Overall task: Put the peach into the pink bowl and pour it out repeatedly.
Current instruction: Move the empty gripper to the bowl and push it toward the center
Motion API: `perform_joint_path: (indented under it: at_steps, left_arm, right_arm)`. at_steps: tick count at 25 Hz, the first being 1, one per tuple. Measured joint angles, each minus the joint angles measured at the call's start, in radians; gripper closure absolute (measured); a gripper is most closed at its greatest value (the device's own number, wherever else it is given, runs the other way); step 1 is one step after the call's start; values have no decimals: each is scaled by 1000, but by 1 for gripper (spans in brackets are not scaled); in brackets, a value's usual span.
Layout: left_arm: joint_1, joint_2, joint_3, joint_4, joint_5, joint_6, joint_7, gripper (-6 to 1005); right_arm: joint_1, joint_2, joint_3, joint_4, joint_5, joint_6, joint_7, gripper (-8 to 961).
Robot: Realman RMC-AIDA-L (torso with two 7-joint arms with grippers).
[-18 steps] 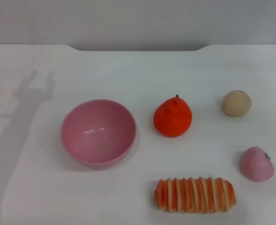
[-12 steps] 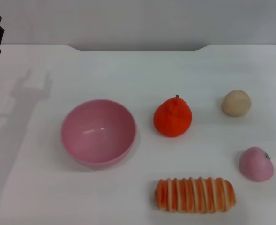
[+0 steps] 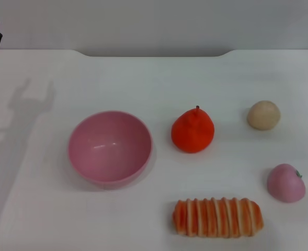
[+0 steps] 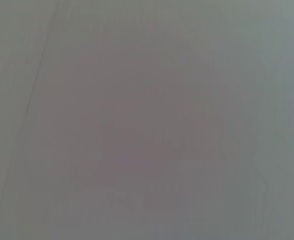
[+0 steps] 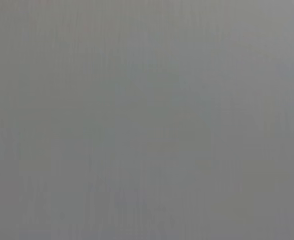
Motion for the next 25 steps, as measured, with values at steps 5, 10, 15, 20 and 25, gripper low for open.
perform_joint_path:
  at_steps: [5,10,15,20,25]
  left_arm:
    - [-4,3,11,0,10,-1,-21,387]
    - [-10,14,29,26,37,-19,-109,391]
    - [-11,53,39,136,166,-63,-316,390]
    - [-19,127,30,295,407,-80,-648,389]
    - [-54,206,22,424,652,-70,-981,388]
  right_arm:
    - [0,0,0,1,6,0,0,418]
    - [0,-1,0,1,7,1,0,418]
    - [2,-3,0,1,3,8,0,418]
    - [2,-4,0,1,1,9,3,418]
    - [1,-8,-1,0,1,8,8,419]
